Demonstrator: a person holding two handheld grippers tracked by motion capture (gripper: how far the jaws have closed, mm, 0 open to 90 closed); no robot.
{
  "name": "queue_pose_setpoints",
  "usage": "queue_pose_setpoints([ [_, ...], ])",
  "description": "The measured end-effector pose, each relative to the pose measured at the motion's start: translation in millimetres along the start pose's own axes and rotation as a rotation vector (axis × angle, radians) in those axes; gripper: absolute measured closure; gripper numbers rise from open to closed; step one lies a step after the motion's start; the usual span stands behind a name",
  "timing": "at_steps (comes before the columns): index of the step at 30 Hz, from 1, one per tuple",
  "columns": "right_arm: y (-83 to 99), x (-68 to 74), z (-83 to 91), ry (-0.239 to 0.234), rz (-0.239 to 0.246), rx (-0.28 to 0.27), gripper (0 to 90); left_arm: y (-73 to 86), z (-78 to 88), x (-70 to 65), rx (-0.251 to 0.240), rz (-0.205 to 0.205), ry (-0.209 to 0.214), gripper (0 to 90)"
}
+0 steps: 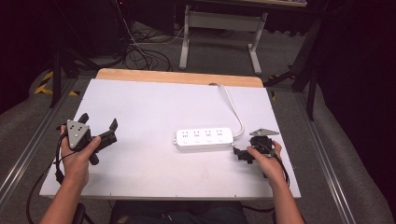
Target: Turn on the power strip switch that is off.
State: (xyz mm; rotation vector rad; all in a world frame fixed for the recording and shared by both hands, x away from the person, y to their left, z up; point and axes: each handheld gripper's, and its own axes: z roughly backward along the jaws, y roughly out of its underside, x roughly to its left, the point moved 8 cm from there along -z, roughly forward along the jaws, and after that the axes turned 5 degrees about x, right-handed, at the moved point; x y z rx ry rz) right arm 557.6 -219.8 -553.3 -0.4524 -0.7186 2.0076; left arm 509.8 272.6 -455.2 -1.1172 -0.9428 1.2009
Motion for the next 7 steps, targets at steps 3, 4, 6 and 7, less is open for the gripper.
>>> queue_pose_setpoints([
  [3, -0.1, 0.5, 0.1, 0.006, 0.007, -0.005, 0.4, 1.1, -3.1, 3.0, 0.004, -0.003, -0.005, 3.4],
  [4, 0.0, 0.0, -0.3, -0.008, -0.002, -0.001, 0.4, 1.6, -4.3, 4.3, 0.008, 0.001, -0.008, 3.5],
  [6, -0.1, 0.2, -0.2, -0.001, 0.002, -0.003, 0.4, 1.5, -6.8, 6.5, 0.009, 0.012, -0.012, 3.6],
  [7, 0.0, 0.1, -0.2, -0.005, 0.0, -0.002, 0.4, 1.7, -8.2, 7.2, 0.013, 0.013, -0.011, 3.7],
])
